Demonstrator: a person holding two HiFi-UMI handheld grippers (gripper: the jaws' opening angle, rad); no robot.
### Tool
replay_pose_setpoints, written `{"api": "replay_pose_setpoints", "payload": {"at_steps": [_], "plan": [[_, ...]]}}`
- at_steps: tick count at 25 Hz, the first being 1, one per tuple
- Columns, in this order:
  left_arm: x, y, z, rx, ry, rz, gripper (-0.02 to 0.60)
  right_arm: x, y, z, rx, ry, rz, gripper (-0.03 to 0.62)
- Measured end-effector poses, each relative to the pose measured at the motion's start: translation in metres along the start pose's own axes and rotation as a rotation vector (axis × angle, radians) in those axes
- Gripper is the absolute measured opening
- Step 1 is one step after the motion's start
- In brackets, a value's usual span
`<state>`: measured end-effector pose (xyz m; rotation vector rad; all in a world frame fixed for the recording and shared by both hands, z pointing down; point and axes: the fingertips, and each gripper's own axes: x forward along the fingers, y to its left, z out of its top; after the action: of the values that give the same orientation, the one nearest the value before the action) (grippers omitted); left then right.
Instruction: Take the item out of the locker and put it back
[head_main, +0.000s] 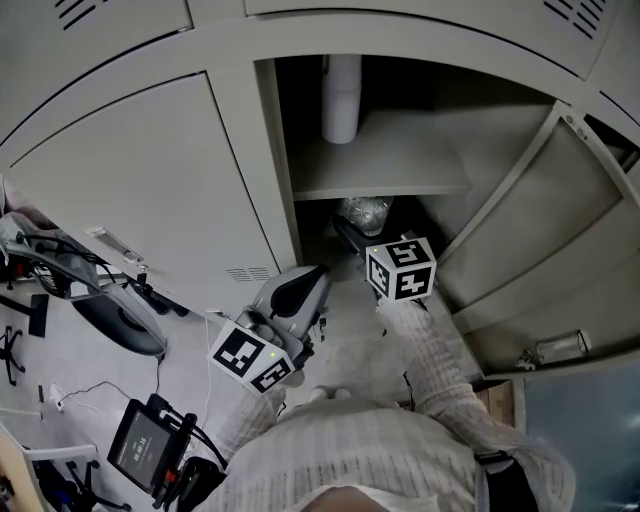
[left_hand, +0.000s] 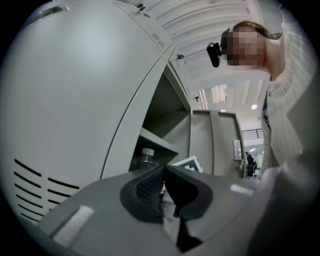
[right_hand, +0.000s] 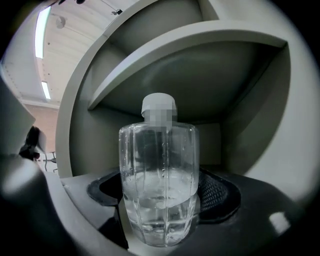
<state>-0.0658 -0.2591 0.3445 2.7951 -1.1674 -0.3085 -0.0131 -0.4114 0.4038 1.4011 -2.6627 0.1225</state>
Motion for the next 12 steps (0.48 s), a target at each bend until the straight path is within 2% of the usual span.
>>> {"api": "replay_pose_setpoints", "payload": {"at_steps": [12], "plan": [[-0.002, 0.005, -0.001, -0.013, -0.004, 0.014, 0.008, 0.029, -0.012, 0.004, 0.004, 0.000, -0.030, 0.428]]}}
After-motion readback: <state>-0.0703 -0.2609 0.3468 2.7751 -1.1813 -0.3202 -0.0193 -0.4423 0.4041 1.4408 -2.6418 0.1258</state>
